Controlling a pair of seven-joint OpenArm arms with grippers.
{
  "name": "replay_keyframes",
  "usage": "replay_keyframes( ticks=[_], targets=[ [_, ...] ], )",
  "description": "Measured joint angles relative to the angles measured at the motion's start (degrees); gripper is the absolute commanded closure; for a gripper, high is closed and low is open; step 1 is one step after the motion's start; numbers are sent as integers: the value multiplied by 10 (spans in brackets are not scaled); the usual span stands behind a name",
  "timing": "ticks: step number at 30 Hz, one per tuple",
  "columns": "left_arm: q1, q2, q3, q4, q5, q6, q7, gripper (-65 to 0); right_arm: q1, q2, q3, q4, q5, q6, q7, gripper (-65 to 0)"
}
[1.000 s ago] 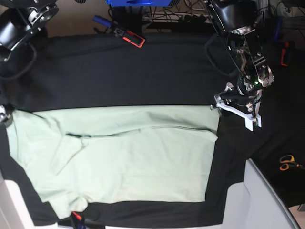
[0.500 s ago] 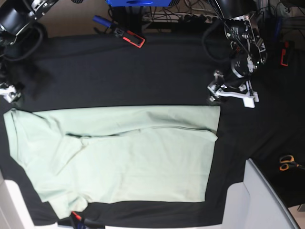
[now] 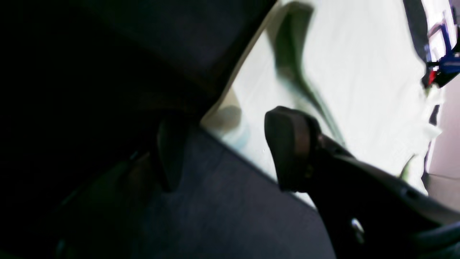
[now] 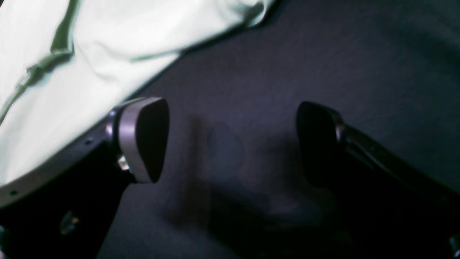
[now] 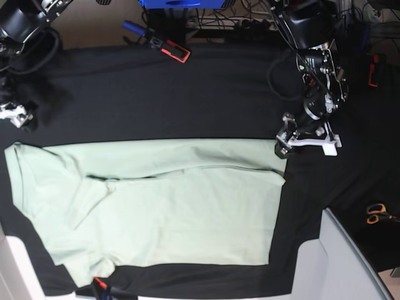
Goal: Fold the T-shirt properly
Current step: 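Grasp the folded edge of the shirt with both grippers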
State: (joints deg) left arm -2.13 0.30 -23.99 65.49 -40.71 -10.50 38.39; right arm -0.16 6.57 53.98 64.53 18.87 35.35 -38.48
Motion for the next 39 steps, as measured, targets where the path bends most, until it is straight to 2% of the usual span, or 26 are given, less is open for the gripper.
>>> replay_keyframes(
  ticks=[6,20,25,39],
  targets=[
    [-17,1,0,-19,-1,0,-2,-380,-1,0,0,-7,-2,16,0,-514],
    [-22,2,0,-22,-1,0,-1,-375,0,0,0,-7,-2,17,0,-514],
    [-28,1,43,-24,-1,2,3,-371,0,1,0,-15,-1,17,4,-514],
    [-25,4,45,-24,-4,0,5,-370,16,11,4,-60,5,21,11,-514]
  ],
)
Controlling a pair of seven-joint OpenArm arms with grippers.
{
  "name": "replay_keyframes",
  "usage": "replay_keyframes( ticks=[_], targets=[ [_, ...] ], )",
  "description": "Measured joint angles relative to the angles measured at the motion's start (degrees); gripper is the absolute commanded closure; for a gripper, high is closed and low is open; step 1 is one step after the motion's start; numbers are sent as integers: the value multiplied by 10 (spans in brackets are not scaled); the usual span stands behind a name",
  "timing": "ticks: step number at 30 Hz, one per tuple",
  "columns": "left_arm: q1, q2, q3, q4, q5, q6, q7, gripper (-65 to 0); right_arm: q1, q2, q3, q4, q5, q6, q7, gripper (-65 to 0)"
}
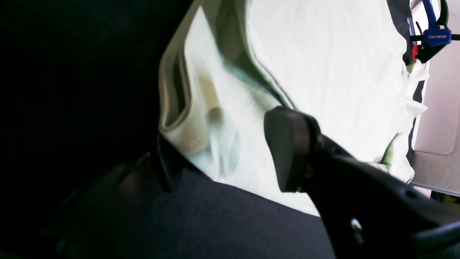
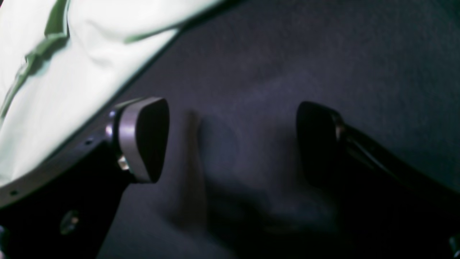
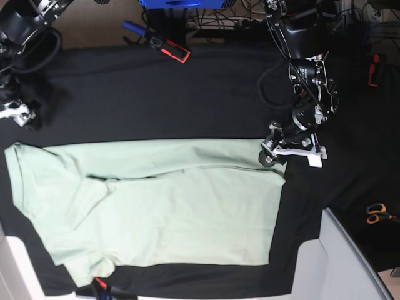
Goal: Fold the T-shirt properly
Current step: 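Grasp the folded edge of the shirt with both grippers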
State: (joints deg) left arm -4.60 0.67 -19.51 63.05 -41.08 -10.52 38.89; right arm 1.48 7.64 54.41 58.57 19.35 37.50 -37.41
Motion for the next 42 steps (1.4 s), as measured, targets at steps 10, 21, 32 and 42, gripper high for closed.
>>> replay_keyframes(
  ticks=[10,21,32,42],
  targets=[
    [-2,-1,0,-26,4,6,-24,0,84,32,66,-118,5,6,3,-515],
    [-5,-1,-1,-39,0,0,-30,0,153,115,98,-309,10,0,74,-514],
    [-10,-1,-2,-39,1,2,-28,0,185,111,98,-341,-7,-11,73,-296],
    [-9,-6,-2,-39,1,2,-25,0,192,112,96,-349,-9,-11,113,-203]
  ],
)
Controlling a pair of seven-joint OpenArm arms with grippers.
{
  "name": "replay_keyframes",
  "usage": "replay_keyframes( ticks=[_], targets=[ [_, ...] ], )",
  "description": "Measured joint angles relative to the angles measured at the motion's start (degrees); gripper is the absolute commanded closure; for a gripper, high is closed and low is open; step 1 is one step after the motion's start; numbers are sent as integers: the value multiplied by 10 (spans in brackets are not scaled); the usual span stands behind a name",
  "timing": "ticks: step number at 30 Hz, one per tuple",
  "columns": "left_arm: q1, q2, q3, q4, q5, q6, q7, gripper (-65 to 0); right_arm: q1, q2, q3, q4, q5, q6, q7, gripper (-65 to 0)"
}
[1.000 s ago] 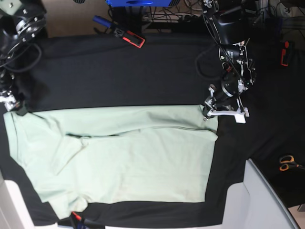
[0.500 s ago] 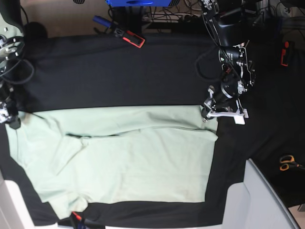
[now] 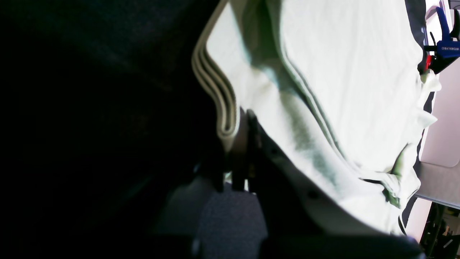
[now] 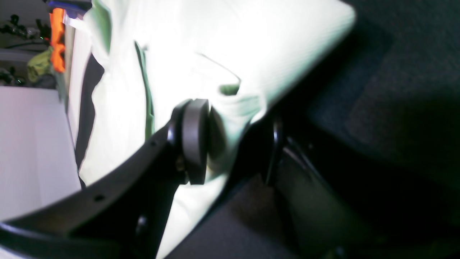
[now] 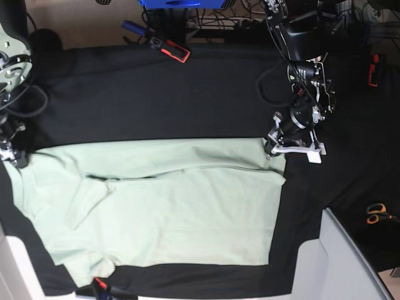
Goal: Fold the T-shirt properly
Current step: 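Grasp the folded edge of the shirt with both grippers, then pull the folded edge back toward the robot, unfolding the shirt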
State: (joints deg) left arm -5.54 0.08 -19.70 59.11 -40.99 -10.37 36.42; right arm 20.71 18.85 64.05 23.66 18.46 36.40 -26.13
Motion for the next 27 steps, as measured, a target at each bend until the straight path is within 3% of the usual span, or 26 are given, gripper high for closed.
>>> replay_keyframes(
  ticks=[2,6,7,27],
  targets=[
    [0,-5,0,0,0,0,1,0,1,2,0,-10,-19,0,4,-178],
    [-3,-14,2,-2,0,1,3,0,12,9,0,-21,-63,-1,15,-9],
    [-5,-14,2,-2,2,1,3,0,18,9,0,-21,-69,-2,15,0],
    [25,-13,3,18,-4,-2,-1,0,-6,10,1,-21,-69,3,-1,-1]
  ],
)
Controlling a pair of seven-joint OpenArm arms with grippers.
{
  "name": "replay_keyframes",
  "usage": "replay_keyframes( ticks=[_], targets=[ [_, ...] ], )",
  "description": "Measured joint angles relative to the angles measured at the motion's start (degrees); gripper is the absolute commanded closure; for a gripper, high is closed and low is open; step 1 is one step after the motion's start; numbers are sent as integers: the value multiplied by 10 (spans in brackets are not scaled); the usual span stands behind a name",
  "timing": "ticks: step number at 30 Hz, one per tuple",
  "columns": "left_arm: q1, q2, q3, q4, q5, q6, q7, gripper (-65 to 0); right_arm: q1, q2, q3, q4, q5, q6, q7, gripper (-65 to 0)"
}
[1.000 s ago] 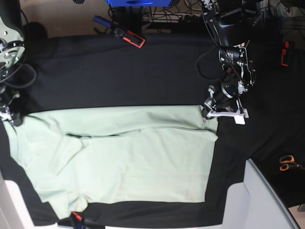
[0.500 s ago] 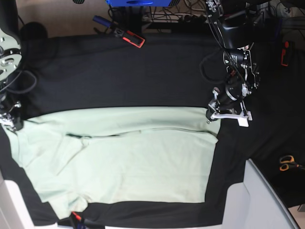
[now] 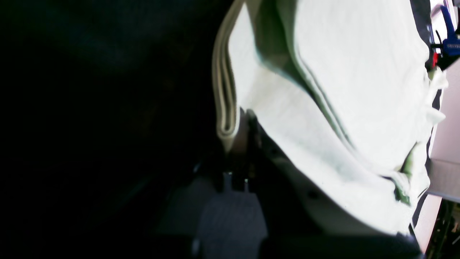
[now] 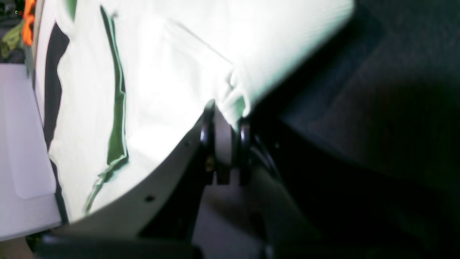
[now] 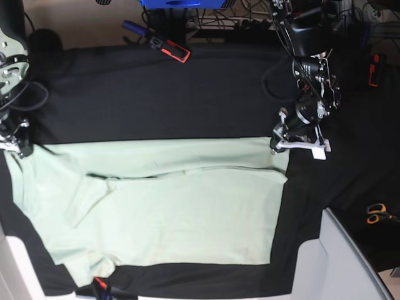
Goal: Fold the T-shirt properly
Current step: 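Pull the folded edge back toward the robot, unfolding the shirt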
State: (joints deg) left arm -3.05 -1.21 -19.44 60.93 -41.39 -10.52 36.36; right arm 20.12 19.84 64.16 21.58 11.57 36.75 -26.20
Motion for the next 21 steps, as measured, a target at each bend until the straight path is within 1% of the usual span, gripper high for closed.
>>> replay_keyframes(
  ticks=[4,7,9,13,18,21],
  targets=[
    [30,1,0,38,4,0,2,0,-13,0,0,0,0,4,0,-1],
    [47,0,0,52,3,0,2,0,-23,0,1,0,5,15,2,-1],
    [52,-2,0,55,3,0,2,0,-30,0,1,0,7,31,4,-1],
    [61,-3,0,57,1,-2,-1,0,-45,0,1,6,14,40,4,-1],
    [70,-11,1,58,-3,-5,0,0,-75,-14,0,91,8,40,-47,-1],
    [85,-10,2,74,-5,-6,0,0,-88,-31,0,156,2,35,-92,-1]
  ],
)
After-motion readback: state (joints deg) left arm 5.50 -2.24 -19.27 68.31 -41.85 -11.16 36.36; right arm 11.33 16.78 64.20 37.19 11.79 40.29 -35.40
